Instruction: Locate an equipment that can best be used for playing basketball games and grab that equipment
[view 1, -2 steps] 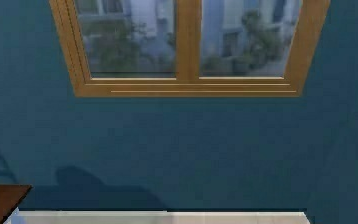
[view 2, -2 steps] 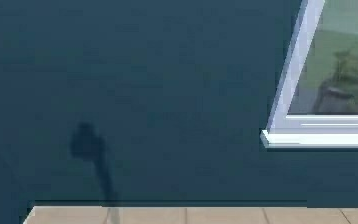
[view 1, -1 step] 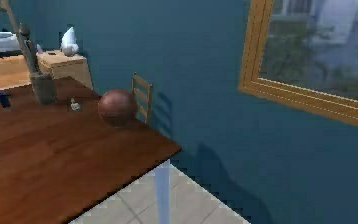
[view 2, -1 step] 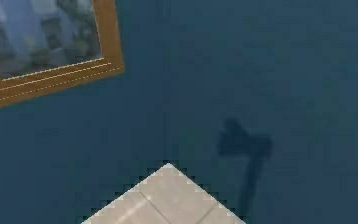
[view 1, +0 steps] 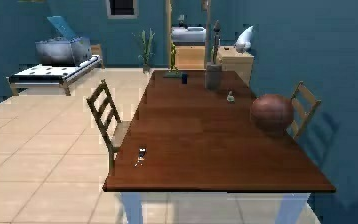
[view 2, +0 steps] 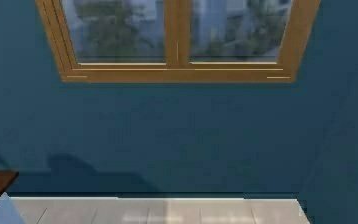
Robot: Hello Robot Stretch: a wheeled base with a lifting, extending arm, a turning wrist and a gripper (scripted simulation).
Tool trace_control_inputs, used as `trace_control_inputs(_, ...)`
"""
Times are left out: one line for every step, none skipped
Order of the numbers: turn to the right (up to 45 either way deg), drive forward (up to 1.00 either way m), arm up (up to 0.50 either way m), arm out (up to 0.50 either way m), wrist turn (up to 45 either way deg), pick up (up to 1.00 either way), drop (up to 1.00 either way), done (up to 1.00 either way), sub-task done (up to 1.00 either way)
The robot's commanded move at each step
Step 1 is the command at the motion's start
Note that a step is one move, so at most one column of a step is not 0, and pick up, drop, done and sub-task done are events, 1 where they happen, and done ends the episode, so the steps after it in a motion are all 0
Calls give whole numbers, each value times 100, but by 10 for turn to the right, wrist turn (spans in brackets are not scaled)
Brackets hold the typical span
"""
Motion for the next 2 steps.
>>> trace_control_inputs(-450,0,0,0,0,0,0,0,0)
trace_control_inputs(-150,0,0,0,0,0,0,0,0)
